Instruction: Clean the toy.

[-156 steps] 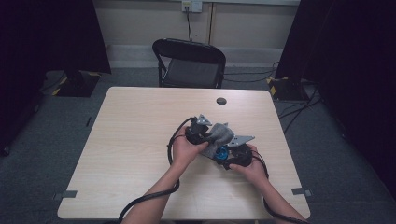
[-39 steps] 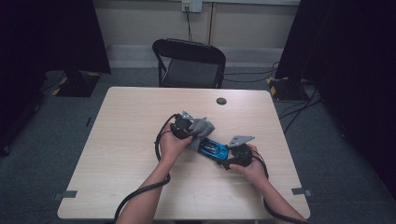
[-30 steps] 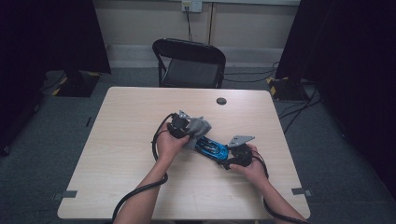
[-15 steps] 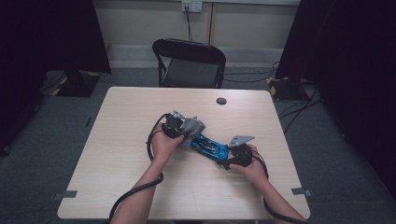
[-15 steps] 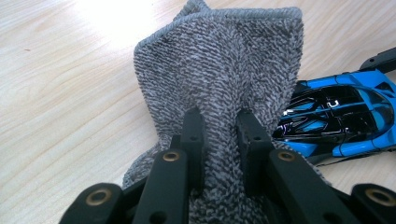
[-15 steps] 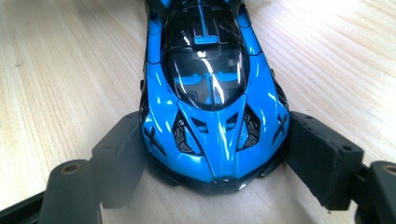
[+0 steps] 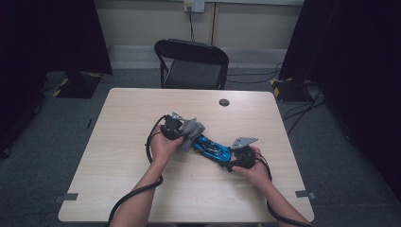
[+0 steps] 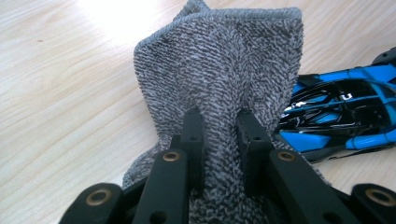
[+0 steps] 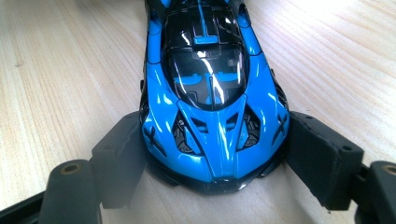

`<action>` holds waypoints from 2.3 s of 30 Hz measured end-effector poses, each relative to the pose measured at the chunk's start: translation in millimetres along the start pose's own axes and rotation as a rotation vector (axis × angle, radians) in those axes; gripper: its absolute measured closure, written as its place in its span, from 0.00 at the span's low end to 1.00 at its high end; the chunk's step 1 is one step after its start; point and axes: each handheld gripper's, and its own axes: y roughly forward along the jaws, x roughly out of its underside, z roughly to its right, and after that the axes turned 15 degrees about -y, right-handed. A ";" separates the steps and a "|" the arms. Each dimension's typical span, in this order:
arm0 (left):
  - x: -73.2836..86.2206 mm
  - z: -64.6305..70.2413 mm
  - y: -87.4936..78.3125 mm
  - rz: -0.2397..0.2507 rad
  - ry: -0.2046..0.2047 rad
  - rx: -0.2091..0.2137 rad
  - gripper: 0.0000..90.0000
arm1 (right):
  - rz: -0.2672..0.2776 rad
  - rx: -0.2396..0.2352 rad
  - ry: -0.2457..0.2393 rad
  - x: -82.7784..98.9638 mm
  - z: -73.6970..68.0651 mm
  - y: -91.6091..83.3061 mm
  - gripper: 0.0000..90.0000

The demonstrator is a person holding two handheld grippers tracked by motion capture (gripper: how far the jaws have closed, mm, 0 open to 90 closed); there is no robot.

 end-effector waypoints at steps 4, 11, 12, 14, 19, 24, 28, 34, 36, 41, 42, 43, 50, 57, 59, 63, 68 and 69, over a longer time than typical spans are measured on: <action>1.9 -4.9 -2.7 -0.005 -0.004 -0.010 0.84 | 0.000 0.000 0.000 0.0 0.0 0.0 0.27; 3.7 -10.7 -7.3 0.004 -0.017 -0.010 0.84 | 0.000 0.000 0.001 0.0 0.0 0.0 0.27; 3.8 -12.2 -9.3 0.001 -0.016 -0.011 0.84 | -0.001 0.000 0.001 0.0 -0.1 0.0 0.27; 3.9 -13.0 -10.3 0.005 -0.017 -0.013 0.84 | 0.000 0.000 0.001 0.0 0.0 0.0 0.27; 4.8 -17.7 -19.7 0.024 -0.018 -0.019 0.84 | -0.001 0.000 0.001 0.0 -0.1 -0.1 0.27; 5.3 -22.0 -29.1 0.026 -0.008 -0.025 0.84 | -0.001 0.000 0.001 0.0 0.0 -0.1 0.27; 7.9 -25.4 -36.1 0.026 -0.010 -0.021 0.84 | -0.005 0.005 0.008 0.1 -0.5 -0.6 0.26; 11.1 -26.8 -40.5 0.037 -0.003 -0.004 0.84 | -0.019 0.004 0.021 -0.6 0.2 -3.0 0.23; 11.8 -26.4 -42.6 0.041 0.000 0.002 0.84 | 0.016 0.008 0.033 -3.0 1.5 -9.8 0.22; 12.6 -26.9 -47.7 0.048 0.001 0.003 0.84 | 0.068 0.034 0.045 -14.1 4.1 -26.7 0.21; 12.9 -26.7 -49.1 0.049 0.001 0.004 0.84 | 0.073 0.042 0.041 -16.9 4.4 -29.6 0.21; 13.1 -26.5 -49.6 0.049 0.000 0.005 0.84 | 0.081 0.048 0.047 -20.0 5.4 -32.1 0.21; 15.6 -22.8 -53.1 0.051 0.013 0.018 0.84 | 0.090 0.016 0.059 -31.9 12.0 -26.1 0.32; 17.6 -19.8 -55.5 0.053 0.024 0.030 0.84 | 0.063 -0.011 0.040 -43.8 14.2 -5.8 0.40; 18.9 -18.9 -56.9 0.050 0.031 0.035 0.84 | 0.060 -0.016 0.040 -46.2 14.1 1.0 0.41; 21.5 -17.5 -59.4 0.050 0.036 0.042 0.84 | 0.044 -0.022 0.021 -49.2 12.0 11.3 0.43; 24.6 -14.5 -64.2 0.052 0.053 0.051 0.84 | 0.034 -0.015 0.024 -48.3 13.0 16.2 0.43; 25.0 -13.9 -65.3 0.052 0.056 0.052 0.84 | 0.029 -0.012 0.016 -47.9 13.8 17.8 0.44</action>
